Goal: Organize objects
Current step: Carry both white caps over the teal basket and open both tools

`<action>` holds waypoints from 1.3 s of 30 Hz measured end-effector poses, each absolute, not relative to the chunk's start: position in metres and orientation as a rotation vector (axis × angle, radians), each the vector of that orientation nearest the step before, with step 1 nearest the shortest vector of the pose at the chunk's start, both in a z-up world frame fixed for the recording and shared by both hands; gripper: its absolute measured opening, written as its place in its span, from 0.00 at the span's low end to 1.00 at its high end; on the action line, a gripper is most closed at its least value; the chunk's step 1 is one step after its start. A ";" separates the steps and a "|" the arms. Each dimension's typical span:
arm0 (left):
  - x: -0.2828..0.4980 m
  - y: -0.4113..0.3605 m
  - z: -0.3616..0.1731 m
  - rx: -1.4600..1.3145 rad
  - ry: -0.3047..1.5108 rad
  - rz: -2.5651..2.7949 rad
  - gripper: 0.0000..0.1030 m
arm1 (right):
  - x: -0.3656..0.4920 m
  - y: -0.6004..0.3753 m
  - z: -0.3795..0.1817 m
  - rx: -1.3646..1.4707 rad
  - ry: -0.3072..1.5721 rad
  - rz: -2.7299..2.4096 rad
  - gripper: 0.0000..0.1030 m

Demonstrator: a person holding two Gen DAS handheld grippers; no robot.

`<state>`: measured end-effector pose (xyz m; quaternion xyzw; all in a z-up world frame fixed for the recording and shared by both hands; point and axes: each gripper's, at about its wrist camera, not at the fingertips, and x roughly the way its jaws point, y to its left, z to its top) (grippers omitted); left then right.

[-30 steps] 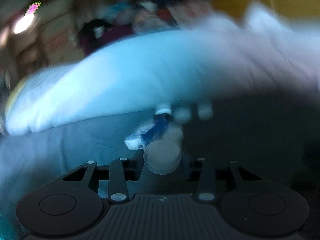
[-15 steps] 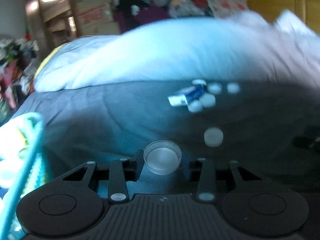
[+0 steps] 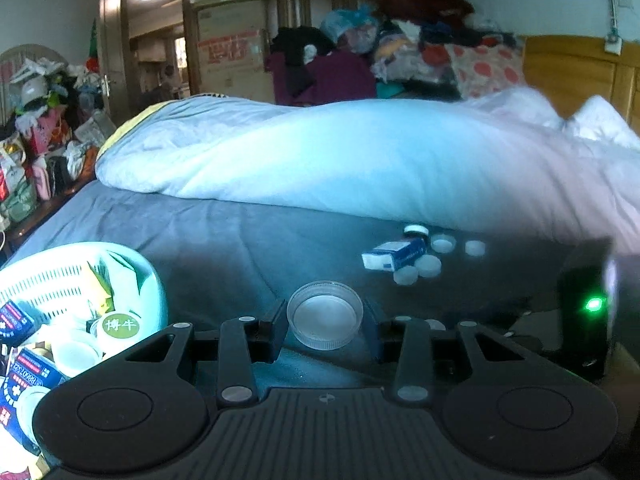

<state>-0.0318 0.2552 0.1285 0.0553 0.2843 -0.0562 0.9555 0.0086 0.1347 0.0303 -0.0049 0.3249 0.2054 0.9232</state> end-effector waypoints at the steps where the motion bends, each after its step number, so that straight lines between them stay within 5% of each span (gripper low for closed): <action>1: -0.033 0.256 0.129 0.108 0.579 -0.112 0.39 | 0.007 0.136 0.030 -0.018 0.662 0.423 0.34; 8: -0.046 0.266 0.147 0.075 0.559 -0.096 0.39 | -0.018 0.127 0.059 -0.020 0.619 0.409 0.33; 19: -0.090 0.313 0.192 0.014 0.468 -0.013 0.39 | -0.056 0.133 0.185 0.066 0.440 0.415 0.33; 30: -0.121 0.456 0.260 -0.083 0.394 0.340 0.39 | -0.073 0.249 0.329 0.097 0.322 0.711 0.33; 39: -0.130 0.522 0.259 -0.141 0.506 0.467 0.39 | -0.101 0.343 0.357 0.065 0.415 0.909 0.33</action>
